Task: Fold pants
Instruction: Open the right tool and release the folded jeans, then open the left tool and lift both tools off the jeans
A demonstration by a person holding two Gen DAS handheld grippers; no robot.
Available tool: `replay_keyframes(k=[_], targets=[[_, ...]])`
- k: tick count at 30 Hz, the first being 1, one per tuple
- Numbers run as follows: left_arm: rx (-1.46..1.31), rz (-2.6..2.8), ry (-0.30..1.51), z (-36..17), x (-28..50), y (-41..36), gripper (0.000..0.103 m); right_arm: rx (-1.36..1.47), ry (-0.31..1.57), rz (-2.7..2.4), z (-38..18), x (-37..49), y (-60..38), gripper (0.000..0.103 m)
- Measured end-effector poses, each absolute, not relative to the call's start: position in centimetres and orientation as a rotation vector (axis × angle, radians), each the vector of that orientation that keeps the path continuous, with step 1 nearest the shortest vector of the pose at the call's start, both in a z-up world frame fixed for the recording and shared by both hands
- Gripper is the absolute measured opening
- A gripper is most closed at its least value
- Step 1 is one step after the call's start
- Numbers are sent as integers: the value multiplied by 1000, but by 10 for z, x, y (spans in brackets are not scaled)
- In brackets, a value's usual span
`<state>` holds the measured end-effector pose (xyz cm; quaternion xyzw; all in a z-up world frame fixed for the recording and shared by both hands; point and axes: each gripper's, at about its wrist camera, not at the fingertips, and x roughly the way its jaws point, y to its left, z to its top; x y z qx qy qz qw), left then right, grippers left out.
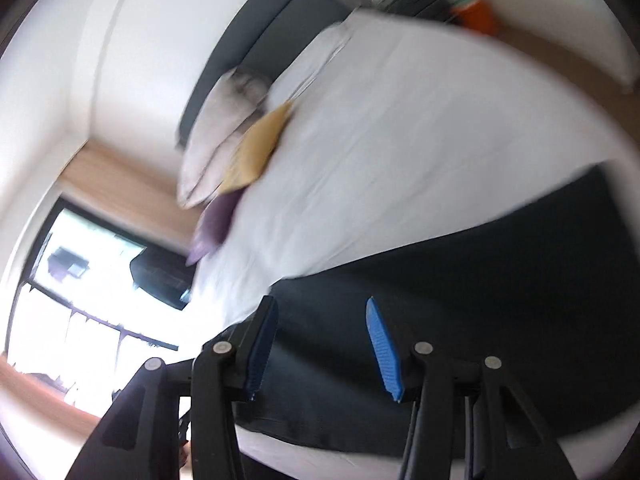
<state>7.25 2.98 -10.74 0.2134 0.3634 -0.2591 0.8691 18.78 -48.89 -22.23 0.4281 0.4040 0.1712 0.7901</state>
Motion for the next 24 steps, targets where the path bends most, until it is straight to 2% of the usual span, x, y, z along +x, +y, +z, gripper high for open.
replay_keyframes(k=[4,5,6,8,10,17,18,19,21,22,24], targets=[[476,-549,824,-149,114,-8,57,964,985,336,-279,225,-474,50],[481,-543,863,-161,122,-12,57,958,1002,276,-291,230,-480,46],[493,-535,900,-175,128,-14,57,979,992,267,-298,231,-482,40],[506,-528,939,-193,130,-12,57,1076,966,211,-314,236,-504,9],[497,-534,922,-196,120,-4,58,1108,963,179,-321,240,-517,0],[508,-540,888,-195,90,11,57,930,941,102,-302,238,-515,0],[500,-541,887,-192,86,14,57,907,947,84,-293,237,-511,3],[488,-541,891,-188,82,17,57,879,953,76,-278,228,-505,12],[463,-548,880,-178,84,22,57,898,907,181,-263,214,-498,23],[437,-552,853,-168,84,21,57,900,875,267,-251,204,-483,37],[394,-543,802,-150,96,13,57,864,866,354,-245,196,-462,51]])
